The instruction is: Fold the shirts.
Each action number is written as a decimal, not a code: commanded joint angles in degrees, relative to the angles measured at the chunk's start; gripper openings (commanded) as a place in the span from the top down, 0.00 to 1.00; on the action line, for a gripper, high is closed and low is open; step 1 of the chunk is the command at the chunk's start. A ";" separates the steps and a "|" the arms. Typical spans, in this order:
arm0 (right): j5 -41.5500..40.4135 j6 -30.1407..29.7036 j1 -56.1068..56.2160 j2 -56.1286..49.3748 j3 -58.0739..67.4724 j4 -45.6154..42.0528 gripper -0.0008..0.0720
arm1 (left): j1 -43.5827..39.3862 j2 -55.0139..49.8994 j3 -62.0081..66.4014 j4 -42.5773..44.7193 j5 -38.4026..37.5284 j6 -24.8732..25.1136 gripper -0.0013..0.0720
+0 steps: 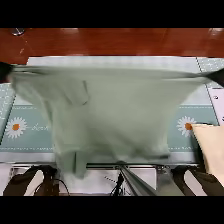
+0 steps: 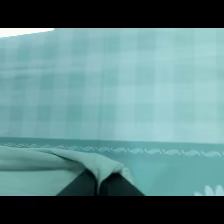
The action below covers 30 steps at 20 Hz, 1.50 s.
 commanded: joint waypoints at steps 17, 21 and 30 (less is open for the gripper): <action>-9.84 -0.85 3.85 -52.52 26.80 7.08 0.95 | -5.38 -45.33 16.06 -6.58 3.32 -3.61 0.96; 3.06 -4.74 0.70 -51.30 26.62 6.78 0.95 | -1.44 -45.11 16.20 -5.18 -14.34 2.10 0.96; 0.22 -5.55 4.48 -51.47 14.38 3.54 0.95 | -2.78 -45.46 2.54 -1.84 -10.62 0.85 0.95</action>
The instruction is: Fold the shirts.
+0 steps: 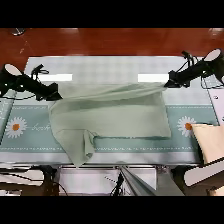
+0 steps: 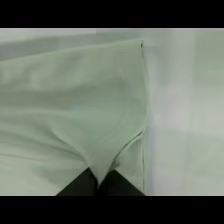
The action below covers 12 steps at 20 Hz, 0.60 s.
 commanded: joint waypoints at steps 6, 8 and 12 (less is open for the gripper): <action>9.09 2.73 -4.44 4.98 -2.25 -3.04 0.13 | 4.22 3.08 2.21 1.46 -13.35 -0.61 0.01; 6.10 2.75 -7.56 11.78 -7.56 -5.53 0.13 | 7.10 7.89 -1.60 1.53 -13.09 0.07 0.01; -10.29 1.33 -12.79 29.57 -33.40 1.05 0.13 | 13.60 17.27 -18.14 8.90 -13.14 0.00 0.01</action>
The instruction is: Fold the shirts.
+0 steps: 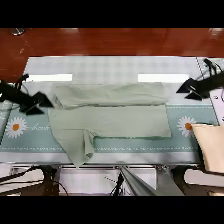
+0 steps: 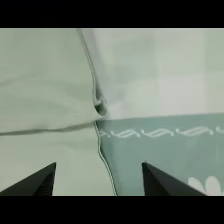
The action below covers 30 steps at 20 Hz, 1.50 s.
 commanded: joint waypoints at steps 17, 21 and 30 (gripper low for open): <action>-20.87 -2.78 2.97 30.34 -37.38 19.06 0.13 | 2.43 16.72 -42.01 -19.04 17.42 10.47 0.03; -16.44 6.34 -9.16 30.27 -38.29 1.99 0.13 | 0.94 16.74 -41.88 -19.74 17.57 10.75 0.93; -2.16 1.55 -6.51 26.60 -43.76 0.20 0.13 | 0.94 16.74 -41.83 -19.78 17.22 11.52 0.93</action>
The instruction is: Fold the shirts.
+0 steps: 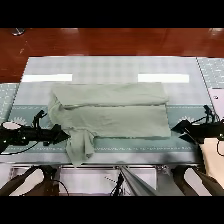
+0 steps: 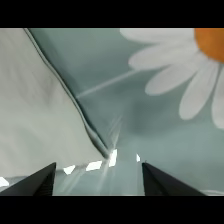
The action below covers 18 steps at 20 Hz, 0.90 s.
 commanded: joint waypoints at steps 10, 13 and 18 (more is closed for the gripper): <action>-6.80 -4.33 11.08 -16.39 6.58 13.70 0.63 | -0.07 0.02 0.04 -0.42 -0.42 0.20 0.93; -4.22 -6.99 12.37 -17.68 12.07 13.99 0.95 | 0.00 0.04 0.94 -0.42 -0.79 0.39 0.93; -3.23 -6.54 12.20 -20.15 26.58 12.50 0.95 | -0.07 -0.39 15.72 -0.42 -1.40 -0.63 0.96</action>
